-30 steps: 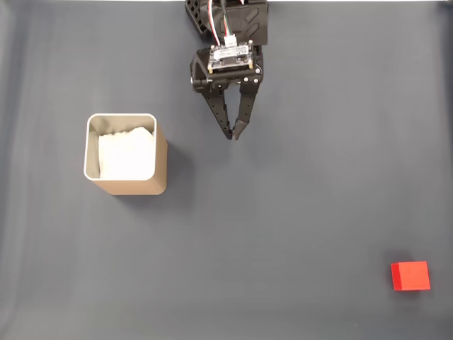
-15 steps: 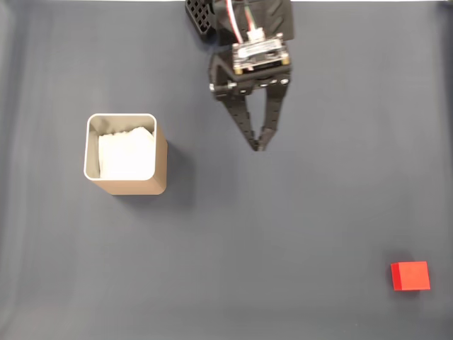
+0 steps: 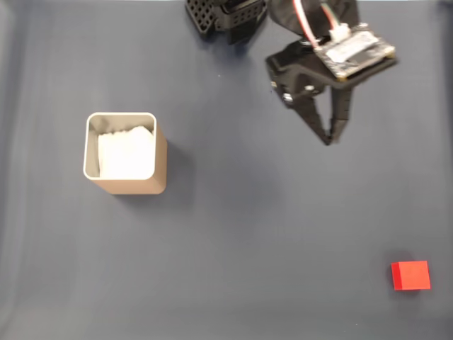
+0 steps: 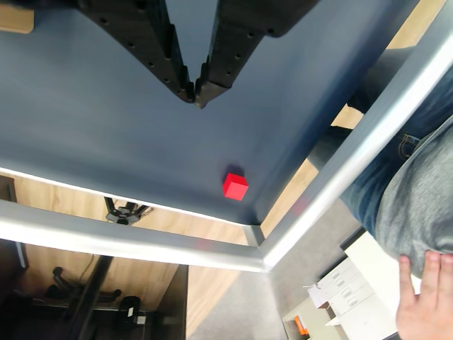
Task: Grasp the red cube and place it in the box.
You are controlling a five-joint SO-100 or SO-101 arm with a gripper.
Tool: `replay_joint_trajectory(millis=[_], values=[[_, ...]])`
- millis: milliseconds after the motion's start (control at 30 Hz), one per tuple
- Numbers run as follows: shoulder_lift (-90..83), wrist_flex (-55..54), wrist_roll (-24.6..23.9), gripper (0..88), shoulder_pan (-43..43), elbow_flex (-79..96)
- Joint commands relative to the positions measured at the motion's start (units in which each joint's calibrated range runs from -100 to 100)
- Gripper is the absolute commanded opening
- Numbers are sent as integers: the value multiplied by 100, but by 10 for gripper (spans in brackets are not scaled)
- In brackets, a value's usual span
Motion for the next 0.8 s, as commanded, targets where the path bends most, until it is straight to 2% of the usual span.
replay_joint_trajectory(millis=[0,467,767], values=[[418,142,39,31,-245,-736],[2538,118,-39,45,-536,-2222],[4035,-55,-78,54,-309,-3616]])
